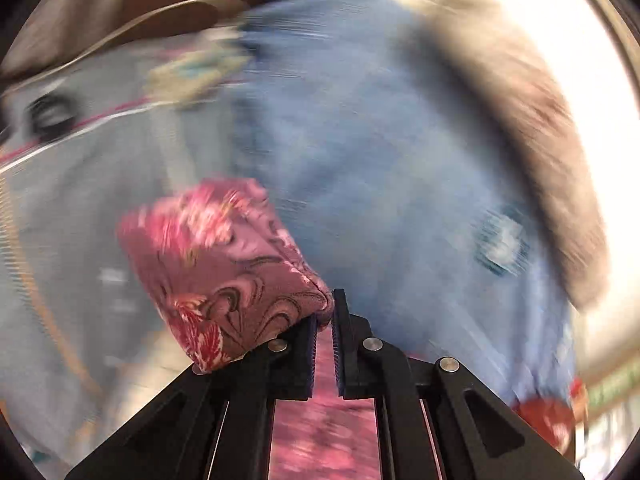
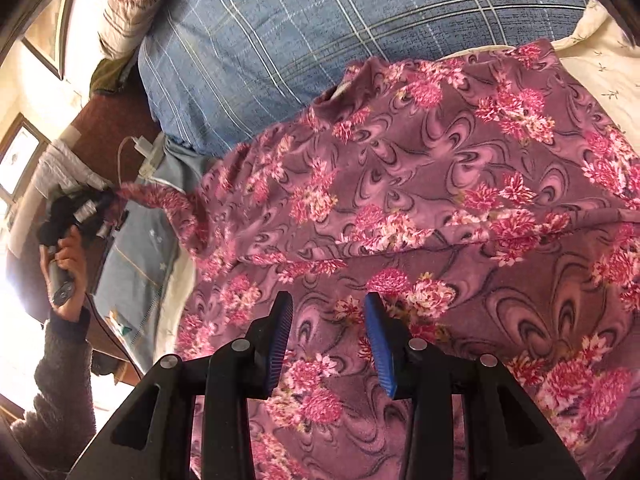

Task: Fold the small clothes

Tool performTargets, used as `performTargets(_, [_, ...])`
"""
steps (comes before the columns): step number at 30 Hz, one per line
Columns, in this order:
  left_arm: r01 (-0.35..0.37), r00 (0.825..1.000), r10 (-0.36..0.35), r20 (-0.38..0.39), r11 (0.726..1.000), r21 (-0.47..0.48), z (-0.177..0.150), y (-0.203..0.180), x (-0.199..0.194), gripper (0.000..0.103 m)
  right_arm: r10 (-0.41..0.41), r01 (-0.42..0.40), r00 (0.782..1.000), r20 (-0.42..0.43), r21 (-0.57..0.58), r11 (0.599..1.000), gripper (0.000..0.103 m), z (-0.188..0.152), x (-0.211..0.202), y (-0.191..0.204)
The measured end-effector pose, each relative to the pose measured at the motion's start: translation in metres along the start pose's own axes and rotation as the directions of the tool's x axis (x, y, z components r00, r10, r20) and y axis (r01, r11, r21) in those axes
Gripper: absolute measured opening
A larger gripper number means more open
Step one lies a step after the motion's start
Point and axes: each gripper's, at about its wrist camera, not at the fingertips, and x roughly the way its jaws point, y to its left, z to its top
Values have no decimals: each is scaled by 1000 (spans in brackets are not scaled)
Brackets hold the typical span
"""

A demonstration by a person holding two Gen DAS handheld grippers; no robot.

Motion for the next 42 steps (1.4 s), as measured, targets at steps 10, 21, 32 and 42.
performTargets(10, [142, 906, -4, -424, 945, 293, -190, -193, 141, 6, -40, 28, 995, 88, 138, 990, 39, -28, -71, -60])
performTargets(21, [169, 842, -30, -539, 963, 210, -213, -146, 123, 58, -67, 26, 980, 188, 215, 976, 45, -26, -122, -95])
performTargets(32, [-48, 909, -18, -416, 988, -147, -147, 39, 68, 67, -300, 337, 937, 180, -237, 911, 68, 47, -43, -26])
performTargets(42, [-112, 920, 30, -391, 976, -189, -140, 49, 155, 66, -440, 485, 868, 232, -591, 645, 68, 69, -7, -25])
